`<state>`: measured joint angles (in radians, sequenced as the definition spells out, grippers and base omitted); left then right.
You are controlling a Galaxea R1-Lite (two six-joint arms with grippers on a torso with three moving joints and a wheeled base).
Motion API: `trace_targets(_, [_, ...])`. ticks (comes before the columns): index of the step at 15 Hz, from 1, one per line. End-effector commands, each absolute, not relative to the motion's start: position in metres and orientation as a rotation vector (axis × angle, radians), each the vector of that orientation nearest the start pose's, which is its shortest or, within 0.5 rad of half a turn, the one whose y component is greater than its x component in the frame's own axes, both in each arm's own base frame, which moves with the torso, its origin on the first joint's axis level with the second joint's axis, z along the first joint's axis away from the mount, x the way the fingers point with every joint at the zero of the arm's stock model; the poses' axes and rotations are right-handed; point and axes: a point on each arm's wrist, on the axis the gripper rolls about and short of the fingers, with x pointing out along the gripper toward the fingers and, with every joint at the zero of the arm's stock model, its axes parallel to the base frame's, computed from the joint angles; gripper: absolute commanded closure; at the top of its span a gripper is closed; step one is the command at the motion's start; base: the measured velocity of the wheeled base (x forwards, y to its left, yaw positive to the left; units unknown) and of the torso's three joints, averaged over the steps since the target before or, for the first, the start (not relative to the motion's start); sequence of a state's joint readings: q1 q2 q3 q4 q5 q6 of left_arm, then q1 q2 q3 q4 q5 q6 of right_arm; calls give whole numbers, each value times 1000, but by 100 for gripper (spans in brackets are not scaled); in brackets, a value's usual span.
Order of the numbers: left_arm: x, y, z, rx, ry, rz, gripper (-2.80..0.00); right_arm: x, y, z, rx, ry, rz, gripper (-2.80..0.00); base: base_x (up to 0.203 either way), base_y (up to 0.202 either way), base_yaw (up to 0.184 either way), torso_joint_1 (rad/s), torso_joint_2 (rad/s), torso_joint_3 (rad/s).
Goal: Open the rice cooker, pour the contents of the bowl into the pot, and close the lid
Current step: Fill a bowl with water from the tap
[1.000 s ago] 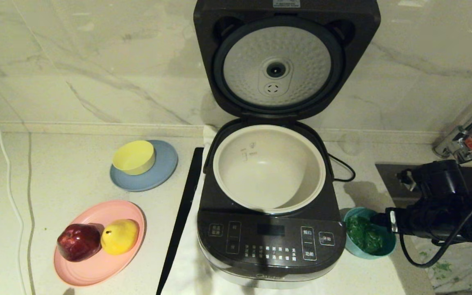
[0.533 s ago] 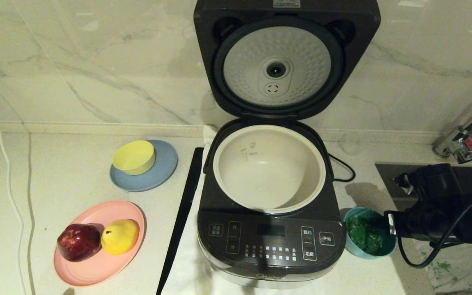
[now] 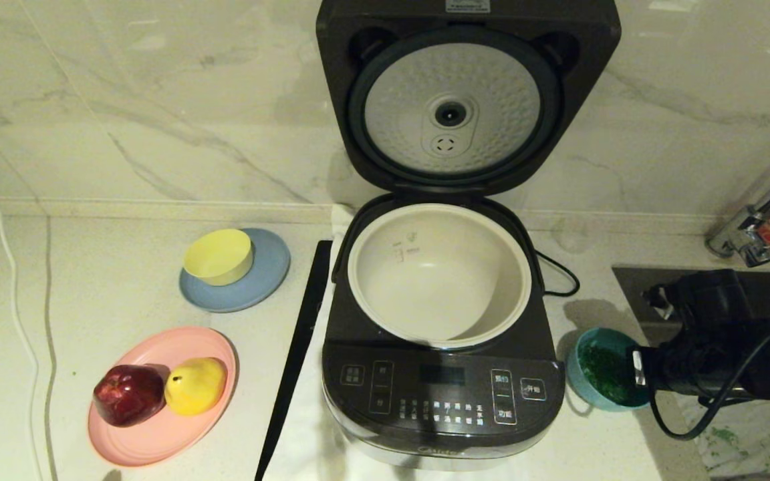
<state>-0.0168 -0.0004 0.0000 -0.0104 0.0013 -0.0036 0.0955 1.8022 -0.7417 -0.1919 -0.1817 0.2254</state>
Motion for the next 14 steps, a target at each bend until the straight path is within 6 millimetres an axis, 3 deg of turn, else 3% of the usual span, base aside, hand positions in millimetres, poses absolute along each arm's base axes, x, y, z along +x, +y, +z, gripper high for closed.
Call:
trace_targets(1, [-23, 0, 76, -5, -9, -15, 0, 283, 23, 98, 111, 847, -192, 0, 0, 0, 0, 0, 0, 0])
trace_targets(7, [-23, 0, 76, -4, -8, -15, 0, 270, 9, 122, 170, 781, -213, 0, 0, 0, 0, 0, 0, 0])
trace_targets(14, [-23, 0, 76, -3, -8, -15, 0, 248, -55, 150, 328, 736, -323, 0, 0, 0, 0, 0, 0, 0])
